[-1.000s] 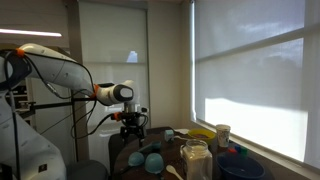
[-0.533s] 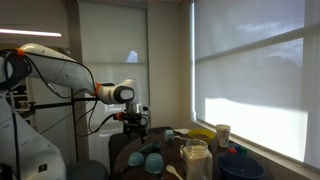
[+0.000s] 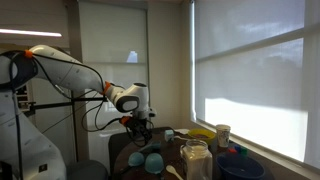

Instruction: Turn the three serving spoons upside down, starting with one on far right moving to the far left

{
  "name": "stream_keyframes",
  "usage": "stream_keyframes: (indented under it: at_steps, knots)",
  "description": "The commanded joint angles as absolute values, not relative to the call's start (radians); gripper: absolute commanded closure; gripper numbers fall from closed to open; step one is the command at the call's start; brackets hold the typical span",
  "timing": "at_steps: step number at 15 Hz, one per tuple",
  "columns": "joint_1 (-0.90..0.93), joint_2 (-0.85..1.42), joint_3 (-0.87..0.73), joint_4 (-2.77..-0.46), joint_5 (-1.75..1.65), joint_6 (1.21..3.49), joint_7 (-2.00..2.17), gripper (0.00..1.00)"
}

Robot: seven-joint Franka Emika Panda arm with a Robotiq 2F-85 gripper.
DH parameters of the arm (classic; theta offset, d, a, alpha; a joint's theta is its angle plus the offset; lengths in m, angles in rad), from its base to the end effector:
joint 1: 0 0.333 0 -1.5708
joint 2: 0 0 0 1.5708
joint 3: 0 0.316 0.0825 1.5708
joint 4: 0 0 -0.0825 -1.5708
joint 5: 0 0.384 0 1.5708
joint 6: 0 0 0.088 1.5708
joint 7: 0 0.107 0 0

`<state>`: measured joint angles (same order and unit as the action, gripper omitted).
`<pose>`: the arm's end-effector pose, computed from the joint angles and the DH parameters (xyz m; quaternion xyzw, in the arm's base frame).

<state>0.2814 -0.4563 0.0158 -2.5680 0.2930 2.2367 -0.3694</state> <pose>0.3874 0.1277 0.4318 -0.9606 -0.2443 -0.0663 0.1144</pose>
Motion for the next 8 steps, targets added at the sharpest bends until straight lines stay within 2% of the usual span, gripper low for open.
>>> stream_keyframes:
  at_steps: [1,5,7,8]
  knots:
    - [0.299,-0.429,-0.027,-2.59,0.42,2.287,-0.436,0.0]
    - [0.29,-0.412,-0.049,-2.609,0.504,2.293,-0.483,0.0]
    - [0.288,-0.402,-0.056,-2.613,0.533,2.302,-0.505,0.11]
    - [0.288,-0.395,-0.058,-2.614,0.547,2.314,-0.518,0.12]
